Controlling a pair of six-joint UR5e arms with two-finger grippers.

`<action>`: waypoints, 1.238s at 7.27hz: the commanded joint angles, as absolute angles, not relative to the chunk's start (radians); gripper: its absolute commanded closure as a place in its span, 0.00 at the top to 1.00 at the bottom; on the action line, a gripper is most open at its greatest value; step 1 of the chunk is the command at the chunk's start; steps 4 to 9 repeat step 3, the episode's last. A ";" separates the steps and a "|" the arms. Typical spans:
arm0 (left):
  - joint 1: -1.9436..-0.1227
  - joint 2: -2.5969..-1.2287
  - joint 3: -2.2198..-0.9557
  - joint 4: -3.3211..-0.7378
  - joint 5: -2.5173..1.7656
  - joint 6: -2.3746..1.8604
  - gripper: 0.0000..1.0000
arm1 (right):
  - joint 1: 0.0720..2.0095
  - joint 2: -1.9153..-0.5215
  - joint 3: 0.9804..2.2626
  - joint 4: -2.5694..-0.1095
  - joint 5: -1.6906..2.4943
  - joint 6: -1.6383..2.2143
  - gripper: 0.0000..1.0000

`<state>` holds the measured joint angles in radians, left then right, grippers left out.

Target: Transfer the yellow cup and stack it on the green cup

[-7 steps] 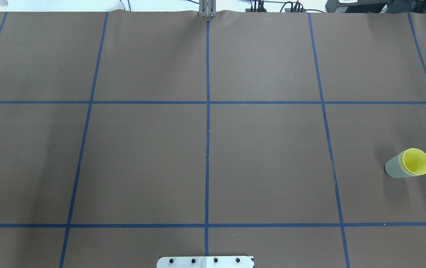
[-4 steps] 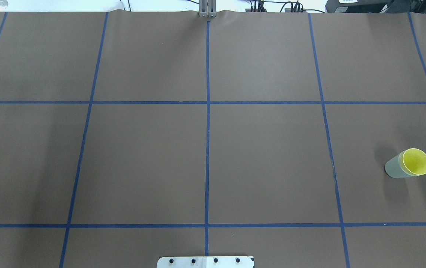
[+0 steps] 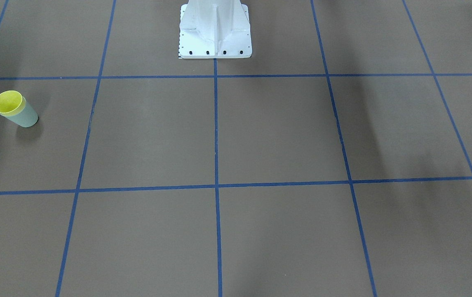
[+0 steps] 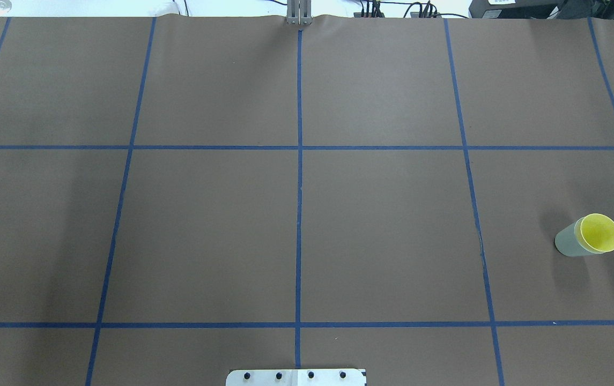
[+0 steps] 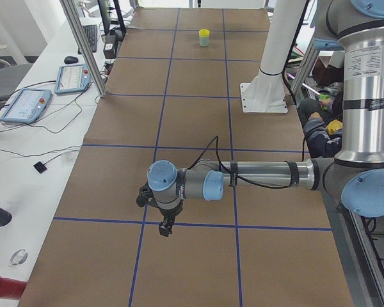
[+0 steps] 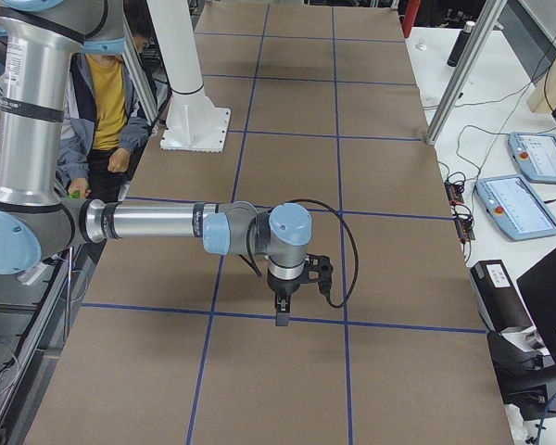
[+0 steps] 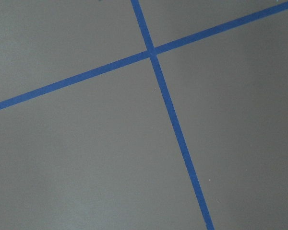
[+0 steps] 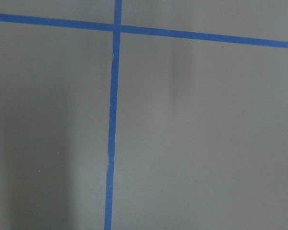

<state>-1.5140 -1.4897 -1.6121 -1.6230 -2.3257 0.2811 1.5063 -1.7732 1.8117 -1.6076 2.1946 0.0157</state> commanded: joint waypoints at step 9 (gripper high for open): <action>-1.516 -1.482 -1.615 -1.623 -2.329 0.282 1.00 | 1.506 -1.773 1.806 -1.608 2.195 0.015 1.00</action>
